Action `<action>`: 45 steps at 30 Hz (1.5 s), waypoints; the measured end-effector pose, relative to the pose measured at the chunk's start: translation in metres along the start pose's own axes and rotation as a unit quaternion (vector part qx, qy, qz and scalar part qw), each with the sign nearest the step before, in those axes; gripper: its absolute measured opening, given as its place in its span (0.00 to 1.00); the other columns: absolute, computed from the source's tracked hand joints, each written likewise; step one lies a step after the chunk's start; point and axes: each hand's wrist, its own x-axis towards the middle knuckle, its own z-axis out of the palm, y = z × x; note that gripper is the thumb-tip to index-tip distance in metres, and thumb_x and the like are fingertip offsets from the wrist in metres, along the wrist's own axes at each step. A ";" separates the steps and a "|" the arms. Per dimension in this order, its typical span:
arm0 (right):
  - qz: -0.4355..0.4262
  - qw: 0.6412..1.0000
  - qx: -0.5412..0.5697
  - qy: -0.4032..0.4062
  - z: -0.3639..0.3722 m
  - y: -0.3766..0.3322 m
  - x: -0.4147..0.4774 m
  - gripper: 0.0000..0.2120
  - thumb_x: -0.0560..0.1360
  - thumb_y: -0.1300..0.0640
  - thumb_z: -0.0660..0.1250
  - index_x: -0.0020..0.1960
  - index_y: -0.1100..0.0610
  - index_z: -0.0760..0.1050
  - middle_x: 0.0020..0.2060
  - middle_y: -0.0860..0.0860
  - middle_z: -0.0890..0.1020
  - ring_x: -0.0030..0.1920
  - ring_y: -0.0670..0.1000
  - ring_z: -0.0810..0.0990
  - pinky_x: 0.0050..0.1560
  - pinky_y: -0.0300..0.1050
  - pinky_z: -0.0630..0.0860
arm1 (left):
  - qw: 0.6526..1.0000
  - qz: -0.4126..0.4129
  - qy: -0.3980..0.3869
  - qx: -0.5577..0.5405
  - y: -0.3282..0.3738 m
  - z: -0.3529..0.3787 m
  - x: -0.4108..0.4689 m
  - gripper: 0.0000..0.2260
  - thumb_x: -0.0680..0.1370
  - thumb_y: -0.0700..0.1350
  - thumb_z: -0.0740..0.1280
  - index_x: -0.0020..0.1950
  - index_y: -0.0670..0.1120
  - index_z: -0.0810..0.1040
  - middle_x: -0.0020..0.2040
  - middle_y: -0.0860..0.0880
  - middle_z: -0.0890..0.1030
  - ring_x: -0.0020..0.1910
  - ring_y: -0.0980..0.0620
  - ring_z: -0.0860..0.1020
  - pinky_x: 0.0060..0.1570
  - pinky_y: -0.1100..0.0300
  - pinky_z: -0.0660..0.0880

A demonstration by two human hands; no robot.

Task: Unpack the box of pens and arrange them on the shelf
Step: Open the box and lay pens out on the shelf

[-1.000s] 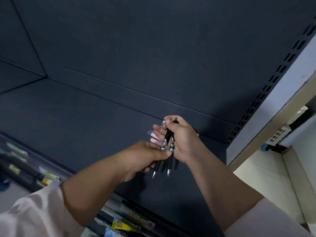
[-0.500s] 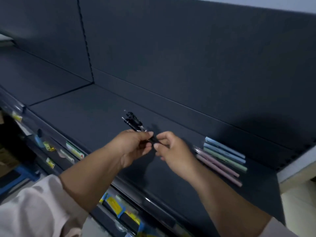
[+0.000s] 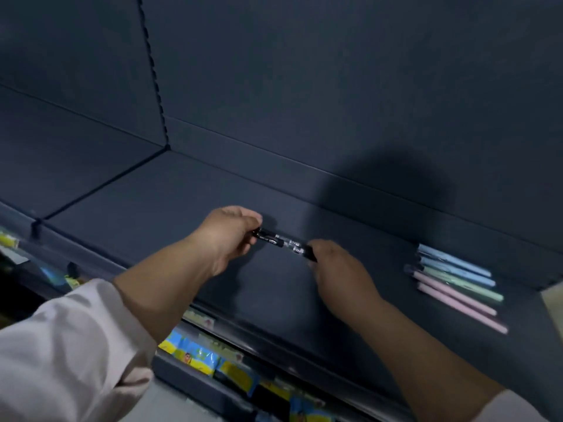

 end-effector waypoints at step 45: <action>-0.205 0.976 -0.019 0.066 0.042 -0.260 0.131 0.22 0.80 0.48 0.57 0.72 0.54 0.66 0.74 0.54 0.65 0.75 0.57 0.59 0.72 0.56 0.54 | 0.688 0.188 0.186 0.676 0.008 -0.278 -0.033 0.24 0.77 0.56 0.62 0.72 0.49 0.65 0.70 0.47 0.67 0.69 0.44 0.65 0.67 0.53 0.62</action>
